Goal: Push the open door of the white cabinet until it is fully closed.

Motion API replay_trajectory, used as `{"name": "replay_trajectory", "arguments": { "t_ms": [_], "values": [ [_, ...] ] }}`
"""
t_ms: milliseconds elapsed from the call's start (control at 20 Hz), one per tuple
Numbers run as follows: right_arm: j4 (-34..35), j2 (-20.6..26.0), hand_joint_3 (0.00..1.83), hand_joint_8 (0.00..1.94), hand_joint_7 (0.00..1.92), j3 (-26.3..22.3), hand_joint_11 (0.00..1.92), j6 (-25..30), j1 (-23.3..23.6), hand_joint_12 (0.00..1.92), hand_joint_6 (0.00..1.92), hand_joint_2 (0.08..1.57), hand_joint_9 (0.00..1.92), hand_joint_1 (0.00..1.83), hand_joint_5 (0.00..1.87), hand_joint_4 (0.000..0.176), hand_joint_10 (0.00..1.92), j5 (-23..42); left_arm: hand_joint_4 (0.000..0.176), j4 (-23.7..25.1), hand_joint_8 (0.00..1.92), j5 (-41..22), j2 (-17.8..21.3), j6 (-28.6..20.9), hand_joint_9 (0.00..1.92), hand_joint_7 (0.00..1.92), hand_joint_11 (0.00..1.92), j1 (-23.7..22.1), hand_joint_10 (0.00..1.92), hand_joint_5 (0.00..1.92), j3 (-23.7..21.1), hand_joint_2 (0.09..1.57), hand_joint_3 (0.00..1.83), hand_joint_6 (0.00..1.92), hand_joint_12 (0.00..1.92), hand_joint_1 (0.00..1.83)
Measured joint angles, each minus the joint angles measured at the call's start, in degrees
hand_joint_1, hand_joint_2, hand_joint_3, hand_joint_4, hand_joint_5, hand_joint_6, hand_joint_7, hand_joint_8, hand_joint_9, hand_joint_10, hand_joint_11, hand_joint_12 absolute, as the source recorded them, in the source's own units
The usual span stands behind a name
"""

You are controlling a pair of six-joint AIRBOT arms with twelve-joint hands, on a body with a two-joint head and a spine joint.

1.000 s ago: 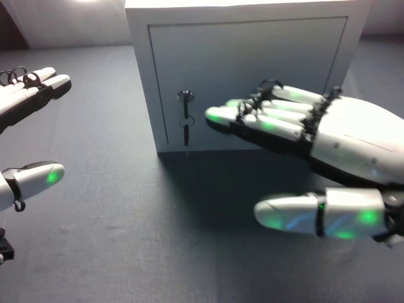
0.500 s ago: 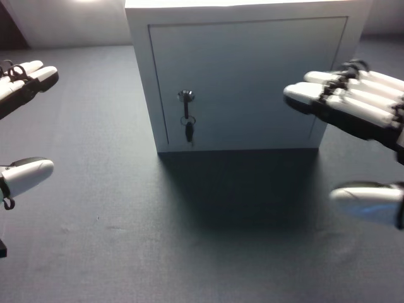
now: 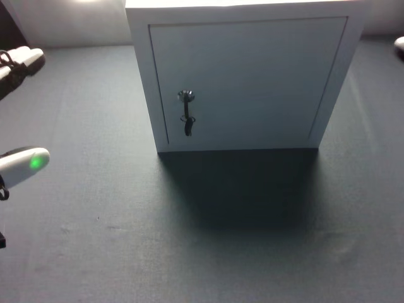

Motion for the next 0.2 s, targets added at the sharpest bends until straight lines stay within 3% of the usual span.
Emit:
{"name": "replay_trajectory", "arguments": {
  "t_ms": [100,150,200],
  "values": [
    [4.7,0.5,0.0,0.0,0.0,0.0,0.0,-0.2,-4.1,0.0,0.0,1.25,0.0,0.23,0.0,0.065,0.0,3.7,0.0,-0.1,0.0,-0.5,0.0,0.1,0.0,0.0,0.0,0.0,0.0,0.0,0.0,1.23,0.0,0.0,0.38,0.36],
    [7.2,0.5,0.0,0.0,0.0,-0.2,0.0,-0.3,-4.5,0.0,0.0,1.24,0.0,0.23,0.0,0.079,0.0,4.7,0.0,-0.1,0.0,-0.6,0.0,0.5,0.0,0.0,0.0,0.0,0.0,0.0,0.0,1.22,0.0,0.0,0.29,0.34],
    [8.7,0.7,0.0,0.0,0.0,-0.2,0.0,-0.4,-4.5,0.0,0.0,1.2,0.0,0.2,0.0,0.114,0.0,5.8,0.025,-0.2,0.0,-1.2,0.0,0.7,0.0,0.0,0.0,0.0,0.0,0.0,0.0,1.19,0.0,0.0,0.03,0.21]
  ]
}}
